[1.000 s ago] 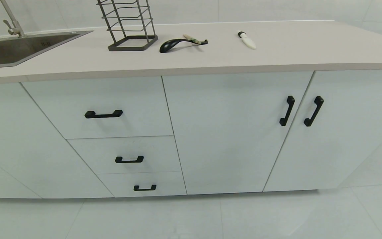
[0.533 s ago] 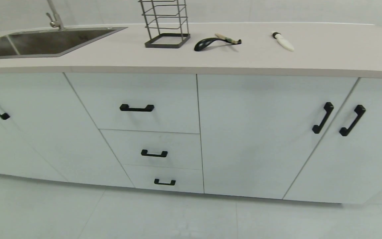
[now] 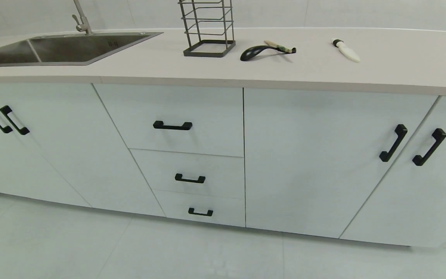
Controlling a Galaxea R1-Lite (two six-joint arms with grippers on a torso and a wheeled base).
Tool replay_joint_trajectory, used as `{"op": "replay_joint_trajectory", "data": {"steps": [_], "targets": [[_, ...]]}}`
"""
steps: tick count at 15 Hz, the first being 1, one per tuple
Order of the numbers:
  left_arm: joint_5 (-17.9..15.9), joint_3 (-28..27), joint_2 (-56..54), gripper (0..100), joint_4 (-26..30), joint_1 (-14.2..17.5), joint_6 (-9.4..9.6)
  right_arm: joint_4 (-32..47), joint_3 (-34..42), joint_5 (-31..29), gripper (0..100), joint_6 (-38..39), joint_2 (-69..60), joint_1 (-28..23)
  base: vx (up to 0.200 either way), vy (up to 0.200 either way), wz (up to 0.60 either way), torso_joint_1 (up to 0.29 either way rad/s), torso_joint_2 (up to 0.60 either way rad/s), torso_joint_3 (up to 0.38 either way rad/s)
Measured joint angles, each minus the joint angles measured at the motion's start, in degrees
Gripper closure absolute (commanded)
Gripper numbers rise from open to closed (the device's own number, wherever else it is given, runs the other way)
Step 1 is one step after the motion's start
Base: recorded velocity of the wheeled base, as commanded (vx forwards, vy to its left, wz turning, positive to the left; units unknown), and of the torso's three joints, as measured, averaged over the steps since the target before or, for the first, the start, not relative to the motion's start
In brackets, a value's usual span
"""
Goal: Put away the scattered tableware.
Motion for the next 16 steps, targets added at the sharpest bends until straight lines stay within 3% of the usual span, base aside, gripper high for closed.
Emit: {"op": "replay_joint_trajectory", "data": {"steps": [12,13,15,16], "targets": [[-0.18,0.00,0.00,0,-0.06,-0.02,-0.60,0.00,0.00,0.00,100,-0.02,0.00,-0.05,0.000,0.000,0.00,0.000,0.00,0.000],[-0.20,0.00,0.00,0,-0.79,-0.05,-0.65,0.00,0.00,-0.02,100,-0.02,0.00,-0.09,0.000,0.000,0.00,0.000,0.00,0.000],[-0.62,-0.90,0.27,0,-9.08,0.02,-0.40,0.00,0.00,-0.02,100,-0.02,0.00,-0.05,0.000,0.000,0.00,0.000,0.00,0.000],[-1.45,-2.52,1.13,0,-9.96,0.11,0.04,0.00,0.00,-0.02,100,-0.02,0.00,-0.05,0.000,0.000,0.00,0.000,0.00,0.000]]}}
